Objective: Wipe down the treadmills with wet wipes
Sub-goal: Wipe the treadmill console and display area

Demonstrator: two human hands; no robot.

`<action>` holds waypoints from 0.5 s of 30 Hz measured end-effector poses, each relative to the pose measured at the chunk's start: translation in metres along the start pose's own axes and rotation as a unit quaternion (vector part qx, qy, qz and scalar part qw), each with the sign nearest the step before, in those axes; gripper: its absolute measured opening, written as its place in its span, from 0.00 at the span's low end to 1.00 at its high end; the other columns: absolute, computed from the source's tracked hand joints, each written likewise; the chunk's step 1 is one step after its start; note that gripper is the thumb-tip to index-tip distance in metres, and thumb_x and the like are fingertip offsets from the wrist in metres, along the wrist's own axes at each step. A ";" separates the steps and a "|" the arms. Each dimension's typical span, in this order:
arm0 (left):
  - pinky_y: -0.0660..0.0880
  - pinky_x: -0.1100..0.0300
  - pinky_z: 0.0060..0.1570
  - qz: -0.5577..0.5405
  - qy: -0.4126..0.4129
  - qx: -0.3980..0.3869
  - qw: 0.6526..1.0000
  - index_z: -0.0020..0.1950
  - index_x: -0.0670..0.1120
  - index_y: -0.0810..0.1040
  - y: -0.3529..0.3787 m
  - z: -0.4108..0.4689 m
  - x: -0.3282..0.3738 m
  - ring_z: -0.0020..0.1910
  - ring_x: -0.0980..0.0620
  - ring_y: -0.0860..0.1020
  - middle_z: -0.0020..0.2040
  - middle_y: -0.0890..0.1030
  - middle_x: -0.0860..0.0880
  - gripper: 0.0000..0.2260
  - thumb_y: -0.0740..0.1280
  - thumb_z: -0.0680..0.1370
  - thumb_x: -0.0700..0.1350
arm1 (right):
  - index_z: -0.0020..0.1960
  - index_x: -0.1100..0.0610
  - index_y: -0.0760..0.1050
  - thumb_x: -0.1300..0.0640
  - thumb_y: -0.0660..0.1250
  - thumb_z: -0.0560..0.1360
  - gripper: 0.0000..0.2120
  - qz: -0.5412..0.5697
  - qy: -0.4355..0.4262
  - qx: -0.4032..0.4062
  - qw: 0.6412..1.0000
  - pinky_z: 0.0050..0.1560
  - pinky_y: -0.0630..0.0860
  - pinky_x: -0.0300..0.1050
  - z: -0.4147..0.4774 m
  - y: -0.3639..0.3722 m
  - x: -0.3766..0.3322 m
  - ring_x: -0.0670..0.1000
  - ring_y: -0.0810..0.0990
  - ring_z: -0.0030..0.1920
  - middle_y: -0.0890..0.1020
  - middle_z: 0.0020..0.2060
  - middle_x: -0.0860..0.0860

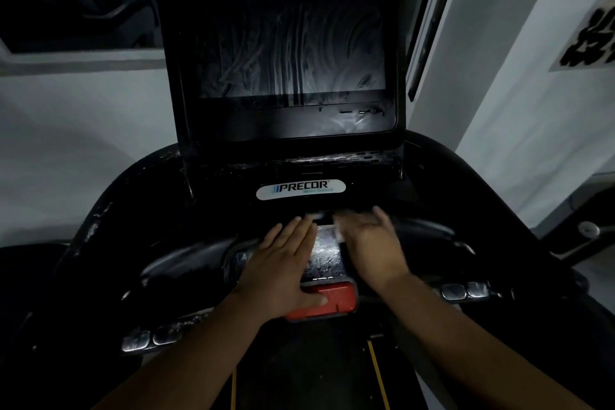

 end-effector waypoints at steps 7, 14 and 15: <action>0.32 0.52 0.77 0.002 -0.009 0.030 1.000 0.80 0.48 0.32 0.007 0.001 0.006 0.80 0.52 0.34 0.79 0.30 0.51 0.54 0.55 0.69 0.77 | 0.56 0.49 0.81 0.64 0.73 0.68 0.19 0.000 0.008 -0.001 1.000 0.73 0.60 0.54 0.010 0.003 -0.034 0.51 0.83 0.53 0.85 0.47 0.47; 0.32 0.53 0.78 0.002 -0.012 0.020 1.000 0.78 0.48 0.27 0.004 -0.002 0.004 0.79 0.53 0.31 0.79 0.28 0.51 0.55 0.60 0.72 0.75 | 0.64 0.46 0.79 0.67 0.68 0.72 0.24 -0.004 0.074 -0.012 0.997 0.75 0.53 0.51 -0.013 -0.019 0.042 0.48 0.80 0.62 0.84 0.59 0.46; 0.31 0.53 0.77 0.000 -0.015 0.024 1.000 0.77 0.48 0.27 0.004 0.000 0.006 0.79 0.53 0.30 0.79 0.28 0.51 0.55 0.60 0.72 0.76 | 0.65 0.47 0.78 0.66 0.68 0.73 0.24 -0.004 0.088 -0.011 0.996 0.75 0.53 0.51 -0.013 -0.021 0.044 0.48 0.80 0.62 0.84 0.59 0.46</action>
Point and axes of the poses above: each hand's wrist, its own z-axis towards the middle knuckle, its own y-axis out of the palm, x = y × z, the point moved 2 cm from there along z, towards the middle knuckle
